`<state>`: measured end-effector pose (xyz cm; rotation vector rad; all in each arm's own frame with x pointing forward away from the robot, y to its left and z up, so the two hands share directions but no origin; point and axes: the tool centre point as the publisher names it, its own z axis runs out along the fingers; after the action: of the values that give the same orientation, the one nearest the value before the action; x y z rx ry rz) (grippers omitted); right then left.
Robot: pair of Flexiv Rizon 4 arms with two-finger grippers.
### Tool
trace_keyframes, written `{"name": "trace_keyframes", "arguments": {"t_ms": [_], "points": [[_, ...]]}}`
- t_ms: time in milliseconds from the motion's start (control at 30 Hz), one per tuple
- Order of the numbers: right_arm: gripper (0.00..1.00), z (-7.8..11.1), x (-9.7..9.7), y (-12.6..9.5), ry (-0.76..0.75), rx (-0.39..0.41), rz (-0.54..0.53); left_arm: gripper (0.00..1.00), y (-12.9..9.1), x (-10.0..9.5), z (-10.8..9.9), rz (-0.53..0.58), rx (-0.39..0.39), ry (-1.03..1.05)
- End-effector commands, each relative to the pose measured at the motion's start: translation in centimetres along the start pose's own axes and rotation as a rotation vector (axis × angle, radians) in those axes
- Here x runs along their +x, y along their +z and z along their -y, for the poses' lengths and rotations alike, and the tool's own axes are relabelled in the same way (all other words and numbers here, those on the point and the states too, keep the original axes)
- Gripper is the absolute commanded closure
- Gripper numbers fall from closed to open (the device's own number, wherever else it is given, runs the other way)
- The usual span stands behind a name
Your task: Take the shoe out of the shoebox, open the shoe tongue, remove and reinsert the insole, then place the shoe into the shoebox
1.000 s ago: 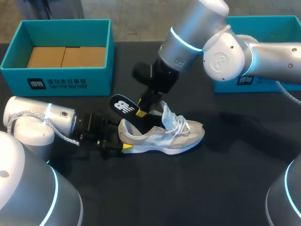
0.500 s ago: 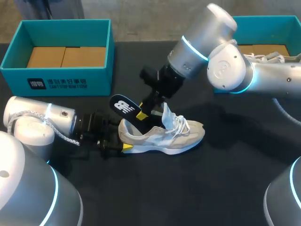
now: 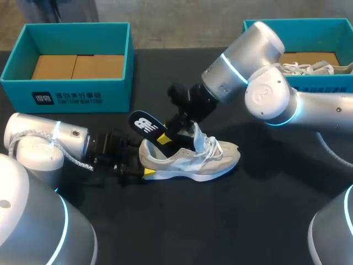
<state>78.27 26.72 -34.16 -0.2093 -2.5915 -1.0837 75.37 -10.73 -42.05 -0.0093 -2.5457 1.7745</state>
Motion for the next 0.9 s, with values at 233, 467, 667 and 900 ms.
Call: {"name": "trace_keyframes", "arguments": {"t_ms": [233,467,667,900], "points": [[0.62,-0.65,0.43,-1.10,-0.006,0.031,0.010,1.00,0.05,0.12,-0.28,0.002,0.000,0.001],[0.69,-0.62,0.32,-0.61,-0.016,0.026,-0.006,1.00,0.05,0.12,-0.28,0.002,0.000,0.001],[0.73,-0.49,0.32,-0.33,-0.018,0.026,-0.018,1.00,0.05,0.12,-0.28,0.002,0.000,0.001],[1.00,-0.44,0.50,-0.29,-0.016,0.033,-0.028,1.00,0.05,0.12,-0.28,0.002,0.000,0.001]]}}
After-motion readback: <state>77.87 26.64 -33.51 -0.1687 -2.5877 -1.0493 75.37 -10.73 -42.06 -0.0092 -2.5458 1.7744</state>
